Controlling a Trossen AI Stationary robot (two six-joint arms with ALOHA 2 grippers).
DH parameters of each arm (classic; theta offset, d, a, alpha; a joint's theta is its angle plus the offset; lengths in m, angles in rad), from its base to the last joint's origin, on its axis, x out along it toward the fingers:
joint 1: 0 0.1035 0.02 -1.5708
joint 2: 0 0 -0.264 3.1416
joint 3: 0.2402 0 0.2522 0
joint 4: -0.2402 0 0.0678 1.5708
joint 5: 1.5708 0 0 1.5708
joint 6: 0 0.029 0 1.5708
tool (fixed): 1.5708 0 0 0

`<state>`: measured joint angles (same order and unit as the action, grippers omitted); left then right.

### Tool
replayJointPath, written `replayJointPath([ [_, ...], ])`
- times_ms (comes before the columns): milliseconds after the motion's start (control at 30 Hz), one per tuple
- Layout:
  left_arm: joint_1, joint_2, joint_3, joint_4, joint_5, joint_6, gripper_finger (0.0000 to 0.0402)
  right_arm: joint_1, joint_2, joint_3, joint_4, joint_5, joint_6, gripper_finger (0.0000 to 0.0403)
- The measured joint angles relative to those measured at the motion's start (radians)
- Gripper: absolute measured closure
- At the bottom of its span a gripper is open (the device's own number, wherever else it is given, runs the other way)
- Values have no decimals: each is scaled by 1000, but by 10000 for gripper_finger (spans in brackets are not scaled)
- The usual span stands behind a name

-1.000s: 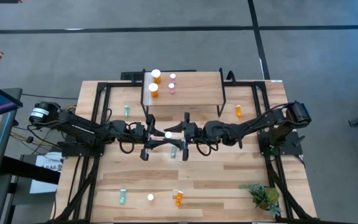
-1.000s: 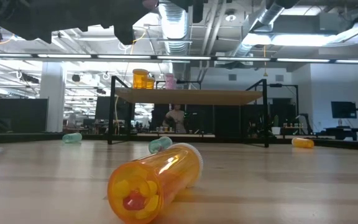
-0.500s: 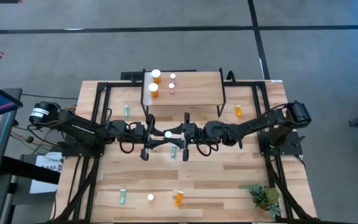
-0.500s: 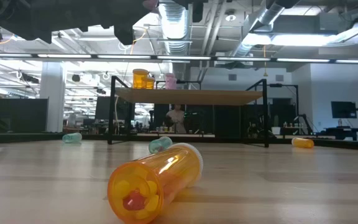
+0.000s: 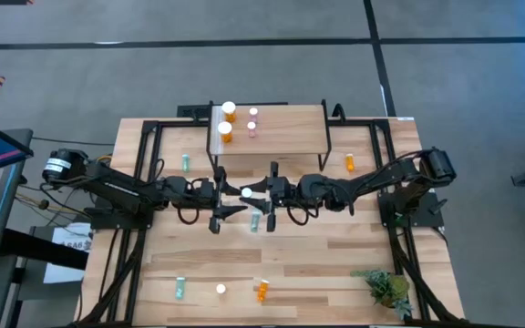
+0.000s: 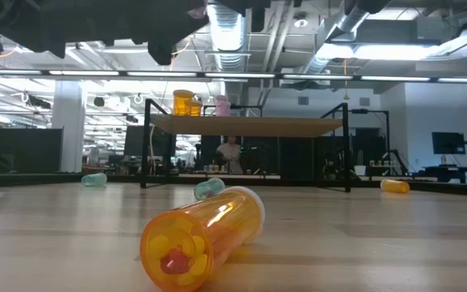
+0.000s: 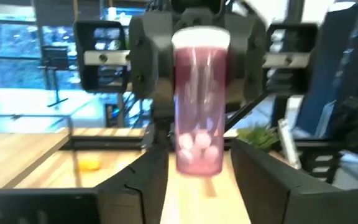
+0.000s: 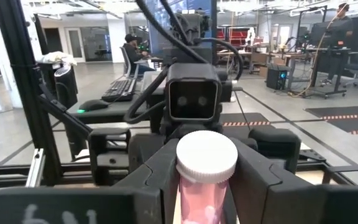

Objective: Pick and place medicine bottles onto shelf by color
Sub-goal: Put the small pink pill bottle aligned with the other small pink bottles on the shelf

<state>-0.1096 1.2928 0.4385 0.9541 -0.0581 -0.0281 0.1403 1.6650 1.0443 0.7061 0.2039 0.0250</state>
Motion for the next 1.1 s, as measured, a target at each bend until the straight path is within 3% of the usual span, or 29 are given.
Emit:
replayJointPath([
  [333,45,-128,0,-307,-170,32,176,-65,0,0,-22,3,1,264],
  [600,49,-294,0,-583,-370,16,164,-173,0,0,-59,4,33,262],
  [933,48,-353,0,-609,-372,0,164,-309,6,0,-123,5,80,260],
  [1100,48,-353,0,-578,-298,-29,164,-341,26,3,-113,6,69,257],
])
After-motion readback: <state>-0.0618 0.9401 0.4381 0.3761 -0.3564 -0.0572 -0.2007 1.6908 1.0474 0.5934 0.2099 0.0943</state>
